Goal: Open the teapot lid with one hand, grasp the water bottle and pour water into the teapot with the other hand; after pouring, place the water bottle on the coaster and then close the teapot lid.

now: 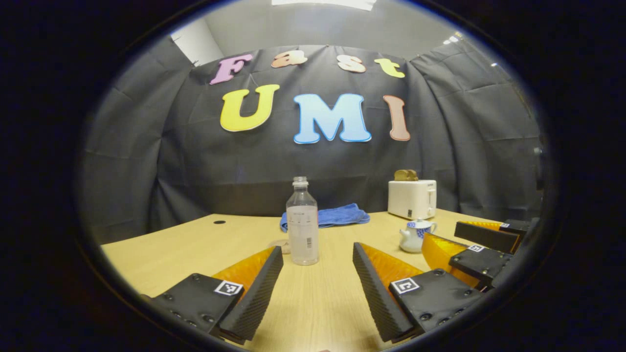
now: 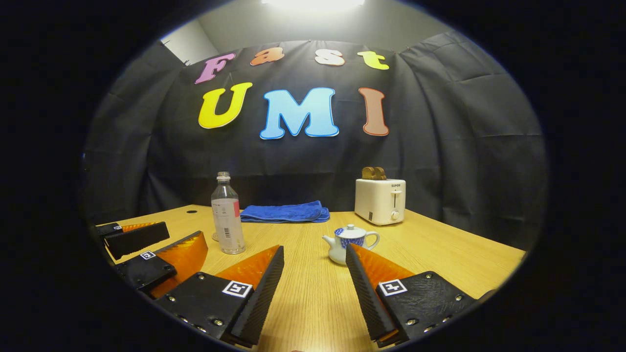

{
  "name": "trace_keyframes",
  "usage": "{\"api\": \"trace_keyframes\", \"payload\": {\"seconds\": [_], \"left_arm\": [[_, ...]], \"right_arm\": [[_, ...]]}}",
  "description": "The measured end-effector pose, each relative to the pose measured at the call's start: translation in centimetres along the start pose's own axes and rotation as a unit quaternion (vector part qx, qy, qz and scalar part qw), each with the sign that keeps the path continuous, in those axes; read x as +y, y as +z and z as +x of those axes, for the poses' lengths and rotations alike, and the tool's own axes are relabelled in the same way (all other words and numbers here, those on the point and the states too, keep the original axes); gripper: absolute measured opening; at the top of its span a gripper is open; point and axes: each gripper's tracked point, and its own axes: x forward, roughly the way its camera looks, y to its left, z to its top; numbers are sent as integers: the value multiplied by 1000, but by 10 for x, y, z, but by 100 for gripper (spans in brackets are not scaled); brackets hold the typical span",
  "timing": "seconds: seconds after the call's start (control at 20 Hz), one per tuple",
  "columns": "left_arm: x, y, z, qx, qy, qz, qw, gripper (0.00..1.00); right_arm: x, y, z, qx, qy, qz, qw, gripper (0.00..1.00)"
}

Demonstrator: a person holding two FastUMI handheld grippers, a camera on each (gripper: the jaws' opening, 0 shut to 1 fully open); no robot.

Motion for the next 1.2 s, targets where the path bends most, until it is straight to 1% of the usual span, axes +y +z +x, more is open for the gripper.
{"api": "trace_keyframes", "payload": {"seconds": [0.05,0.15,0.3,0.4,0.55,0.7,0.75,0.9,1.0,1.2], "left_arm": [[2,0,0,0,3,1,1000,100],[7,-1,-1,3,22,2,1000,99],[7,0,-1,0,20,2,1000,100],[6,0,0,0,20,1,1000,100],[5,2,5,-1,19,3,1000,100],[6,8,19,-2,18,20,1000,99],[7,16,24,-9,16,16,1000,99],[15,34,43,-18,16,-1,1000,100],[24,35,53,-17,21,-11,1000,100],[36,27,69,-1,28,-27,999,100]], "right_arm": [[-1,0,0,1,-1,-1,1000,79],[-1,0,1,1,-5,-1,1000,79],[-2,-1,0,-1,-7,-1,1000,79],[-6,0,-2,0,-19,-1,1000,79],[-7,1,3,-1,-18,7,1000,79],[-18,-2,21,12,-28,-4,1000,79],[-21,-3,31,20,-27,1,999,79],[-43,9,58,22,-44,11,999,79],[-57,13,79,27,-50,16,998,79],[-69,6,110,54,-48,39,997,79]]}}
